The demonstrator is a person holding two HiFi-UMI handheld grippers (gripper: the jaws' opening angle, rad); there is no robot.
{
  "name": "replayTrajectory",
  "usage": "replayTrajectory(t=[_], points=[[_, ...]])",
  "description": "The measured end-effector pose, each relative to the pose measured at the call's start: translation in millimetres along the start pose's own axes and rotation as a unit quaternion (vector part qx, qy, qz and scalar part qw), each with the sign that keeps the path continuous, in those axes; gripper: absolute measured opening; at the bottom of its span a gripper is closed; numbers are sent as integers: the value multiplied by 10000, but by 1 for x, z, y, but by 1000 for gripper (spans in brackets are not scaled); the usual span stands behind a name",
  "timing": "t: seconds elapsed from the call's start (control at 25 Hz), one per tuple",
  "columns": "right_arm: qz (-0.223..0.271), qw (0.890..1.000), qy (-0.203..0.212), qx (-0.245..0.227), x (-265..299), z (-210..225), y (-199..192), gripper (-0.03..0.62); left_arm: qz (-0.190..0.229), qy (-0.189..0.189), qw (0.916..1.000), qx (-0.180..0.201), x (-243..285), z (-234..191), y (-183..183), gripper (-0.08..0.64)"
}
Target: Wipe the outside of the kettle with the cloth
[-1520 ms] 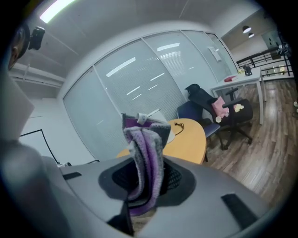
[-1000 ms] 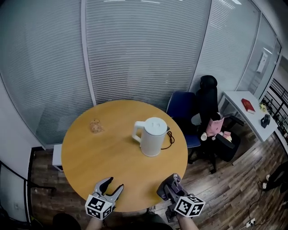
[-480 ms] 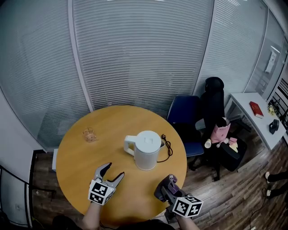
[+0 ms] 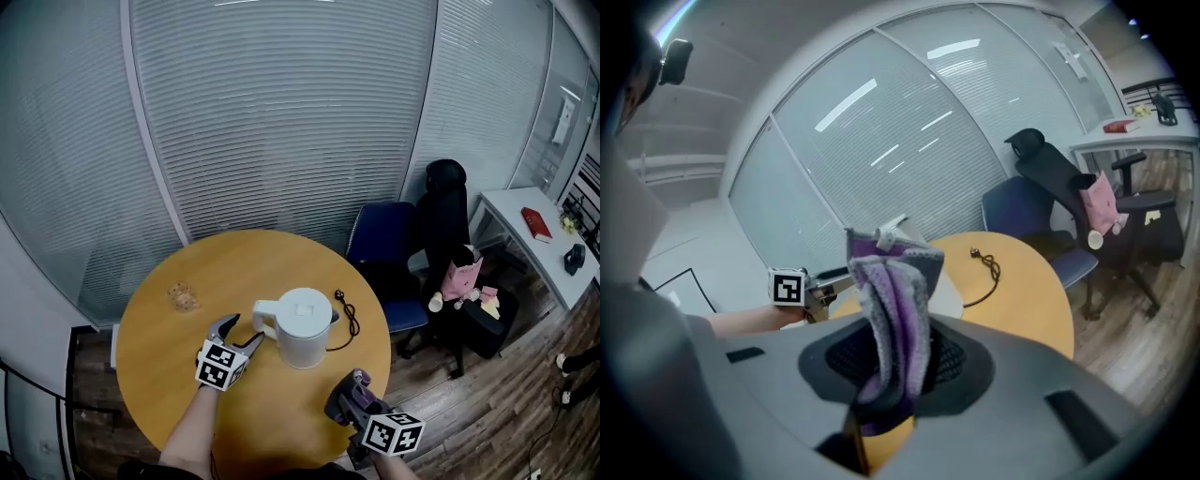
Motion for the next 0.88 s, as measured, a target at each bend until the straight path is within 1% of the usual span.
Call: replayTrajectory(t=[0.16, 0.36, 0.48, 0.56, 0.64, 0.88], points=[[81, 9999, -93, 75, 1, -13, -7, 97, -156, -508, 9982, 260, 20, -3, 3, 284], [263, 9994, -179, 136, -4, -24, -14, 97, -234, -874, 9957, 209, 34, -1, 0, 284], [362, 9989, -282, 112, -7, -26, -14, 97, -223, -858, 9961, 35, 36, -3, 2, 269], [395, 9986, -345, 63, -8, -27, -13, 97, -214, -729, 9971, -85, 34, -7, 4, 218], [418, 9984, -386, 22, -7, -26, -12, 97, -240, -642, 9976, -125, 29, -8, 3, 149], [525, 9980, -356, -73, 4, -26, -4, 97, -246, -579, 9975, -309, 7, 6, -1, 149]])
Point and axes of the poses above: the fingertips, and each gripper's own axes: x forward along the fingers, z to its right, y out of its top, the point moved 5 cm from there along -x, backward along the fingers, and after that the axes turned 14 degrees about z, right-handed, at the moved point
